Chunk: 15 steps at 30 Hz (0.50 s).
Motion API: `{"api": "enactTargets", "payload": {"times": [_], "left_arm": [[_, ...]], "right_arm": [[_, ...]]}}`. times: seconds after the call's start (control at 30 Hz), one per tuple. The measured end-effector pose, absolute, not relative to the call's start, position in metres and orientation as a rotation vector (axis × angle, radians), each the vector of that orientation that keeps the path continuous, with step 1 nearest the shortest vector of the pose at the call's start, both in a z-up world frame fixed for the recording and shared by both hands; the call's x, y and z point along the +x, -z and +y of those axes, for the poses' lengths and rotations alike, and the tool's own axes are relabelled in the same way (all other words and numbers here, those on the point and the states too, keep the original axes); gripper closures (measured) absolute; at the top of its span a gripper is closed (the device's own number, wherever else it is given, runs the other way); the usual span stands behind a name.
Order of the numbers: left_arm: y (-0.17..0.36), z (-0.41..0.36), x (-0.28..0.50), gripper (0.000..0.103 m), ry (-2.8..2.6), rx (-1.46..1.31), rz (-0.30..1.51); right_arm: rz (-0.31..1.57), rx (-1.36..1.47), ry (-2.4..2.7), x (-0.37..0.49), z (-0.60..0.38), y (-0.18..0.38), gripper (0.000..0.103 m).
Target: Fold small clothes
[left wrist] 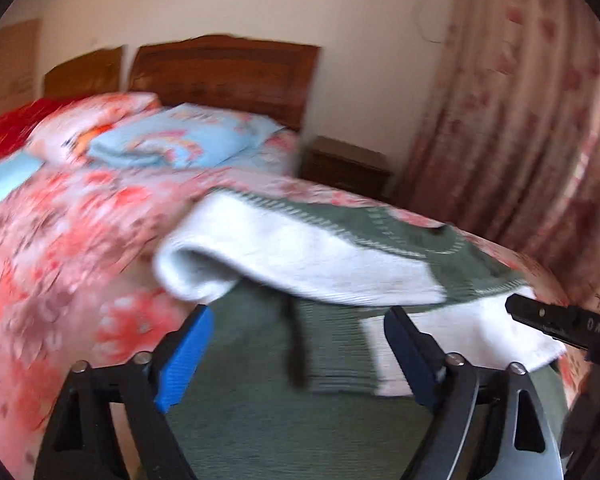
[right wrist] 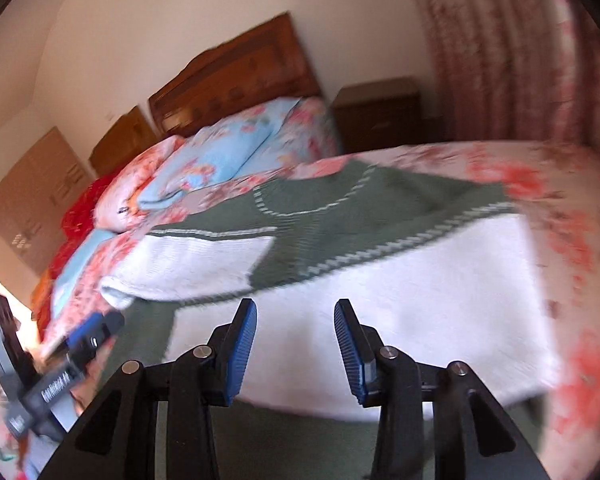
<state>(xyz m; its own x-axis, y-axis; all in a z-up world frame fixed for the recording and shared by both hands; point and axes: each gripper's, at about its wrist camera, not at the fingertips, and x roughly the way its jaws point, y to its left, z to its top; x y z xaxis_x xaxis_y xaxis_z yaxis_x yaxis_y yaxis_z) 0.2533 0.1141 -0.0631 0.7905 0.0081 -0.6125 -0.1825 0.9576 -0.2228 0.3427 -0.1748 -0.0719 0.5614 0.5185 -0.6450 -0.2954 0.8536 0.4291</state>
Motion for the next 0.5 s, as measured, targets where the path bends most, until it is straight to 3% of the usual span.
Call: {"api": "enactTargets", "payload": {"times": [0.17,0.5], "left_arm": [[0.084,0.138,0.262,0.000,-0.102,-0.411,0.716],[0.089,0.133,0.272,0.000,-0.120,-0.420,0.776]], "right_arm": [[0.938,0.335,-0.471,0.383,-0.147,0.090,0.062],[0.924,0.353,-0.474,0.400,-0.129,0.104,0.066]]}}
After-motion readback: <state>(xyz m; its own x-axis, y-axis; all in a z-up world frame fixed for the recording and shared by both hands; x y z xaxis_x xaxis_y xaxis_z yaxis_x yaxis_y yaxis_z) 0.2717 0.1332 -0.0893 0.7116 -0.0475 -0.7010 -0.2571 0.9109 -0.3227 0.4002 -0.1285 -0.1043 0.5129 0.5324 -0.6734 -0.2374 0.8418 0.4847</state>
